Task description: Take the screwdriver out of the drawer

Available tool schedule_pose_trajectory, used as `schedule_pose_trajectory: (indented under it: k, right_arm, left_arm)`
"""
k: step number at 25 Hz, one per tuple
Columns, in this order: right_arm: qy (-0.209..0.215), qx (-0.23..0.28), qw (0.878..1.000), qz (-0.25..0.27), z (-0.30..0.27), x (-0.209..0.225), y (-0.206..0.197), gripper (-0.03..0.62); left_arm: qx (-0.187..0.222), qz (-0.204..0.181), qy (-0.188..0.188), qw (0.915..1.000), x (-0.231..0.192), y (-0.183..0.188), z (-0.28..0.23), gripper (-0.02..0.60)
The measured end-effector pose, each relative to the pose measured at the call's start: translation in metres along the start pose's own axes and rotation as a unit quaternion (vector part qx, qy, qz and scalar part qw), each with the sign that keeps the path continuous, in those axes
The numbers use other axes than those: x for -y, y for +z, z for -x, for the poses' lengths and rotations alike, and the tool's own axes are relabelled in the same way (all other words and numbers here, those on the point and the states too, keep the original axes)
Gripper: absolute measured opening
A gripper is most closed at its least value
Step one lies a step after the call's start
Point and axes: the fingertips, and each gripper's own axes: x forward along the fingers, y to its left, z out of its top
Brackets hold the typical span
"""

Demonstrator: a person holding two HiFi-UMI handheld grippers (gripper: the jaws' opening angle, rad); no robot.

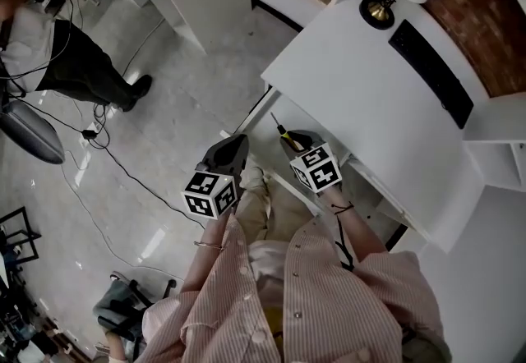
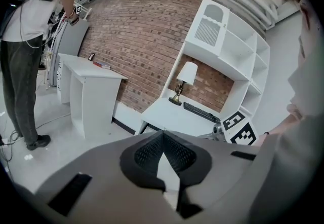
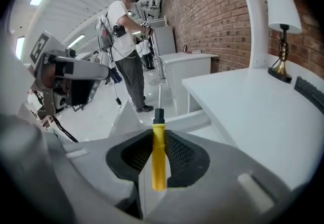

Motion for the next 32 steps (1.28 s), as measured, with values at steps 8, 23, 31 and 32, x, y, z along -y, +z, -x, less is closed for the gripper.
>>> schedule_pose_trajectory:
  k: [8, 23, 31, 32]
  right_arm:
    - [0.012, 0.090, 0.996, -0.015, 0.038, -0.013, 0.052, 0.080]
    - [0.011, 0.233, 0.972, -0.036, 0.111, -0.005, 0.128, 0.080]
    - [-0.003, 0.298, 0.954, -0.045, 0.149, 0.002, 0.158, 0.080]
    - [-0.005, 0.305, 0.951, -0.046, 0.153, 0.004, 0.161, 0.080]
  left_arm:
    - [0.042, -0.018, -0.001, 0.9989, 0.001, 0.030, 0.018, 0.000]
    - [0.112, -0.050, 0.002, 0.9924, 0.008, 0.089, 0.041, 0.000]
    - [0.147, -0.070, 0.003, 0.9866, 0.014, 0.121, 0.052, 0.000]
    - [0.151, -0.073, 0.003, 0.9858, 0.014, 0.125, 0.054, 0.000]
